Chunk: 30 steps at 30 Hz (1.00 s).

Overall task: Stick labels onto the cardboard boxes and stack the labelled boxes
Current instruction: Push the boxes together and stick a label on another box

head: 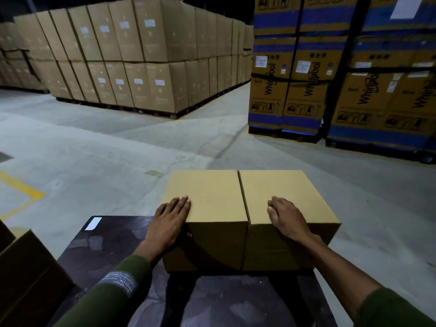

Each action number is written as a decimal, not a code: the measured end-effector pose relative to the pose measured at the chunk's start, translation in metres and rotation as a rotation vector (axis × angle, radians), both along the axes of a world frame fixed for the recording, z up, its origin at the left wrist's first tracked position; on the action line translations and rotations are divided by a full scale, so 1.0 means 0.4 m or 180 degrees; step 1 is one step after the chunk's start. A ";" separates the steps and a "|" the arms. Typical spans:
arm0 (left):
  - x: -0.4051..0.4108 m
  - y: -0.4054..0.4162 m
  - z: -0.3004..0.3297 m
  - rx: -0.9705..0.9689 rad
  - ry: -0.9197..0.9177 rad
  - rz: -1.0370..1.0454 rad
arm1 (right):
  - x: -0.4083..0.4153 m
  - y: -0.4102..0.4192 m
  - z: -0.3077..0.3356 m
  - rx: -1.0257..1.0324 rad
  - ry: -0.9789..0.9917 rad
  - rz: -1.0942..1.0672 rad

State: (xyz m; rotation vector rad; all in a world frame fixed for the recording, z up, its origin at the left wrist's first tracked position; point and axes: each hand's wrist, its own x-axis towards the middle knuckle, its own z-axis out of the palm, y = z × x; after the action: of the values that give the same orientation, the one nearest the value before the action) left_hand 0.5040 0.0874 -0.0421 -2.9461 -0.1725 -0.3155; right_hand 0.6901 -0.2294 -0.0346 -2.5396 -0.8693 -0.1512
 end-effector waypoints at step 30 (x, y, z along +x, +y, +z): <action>-0.579 -0.072 0.238 0.0650 -0.0840 0.1881 | -0.441 0.513 0.149 0.1355 -0.0588 0.2373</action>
State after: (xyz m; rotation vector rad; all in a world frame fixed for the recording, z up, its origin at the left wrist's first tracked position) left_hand 0.2724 0.0585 0.0531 -2.4918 -0.9536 -0.5818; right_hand 0.5138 -0.0244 0.0248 -1.7030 -1.5955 -0.2952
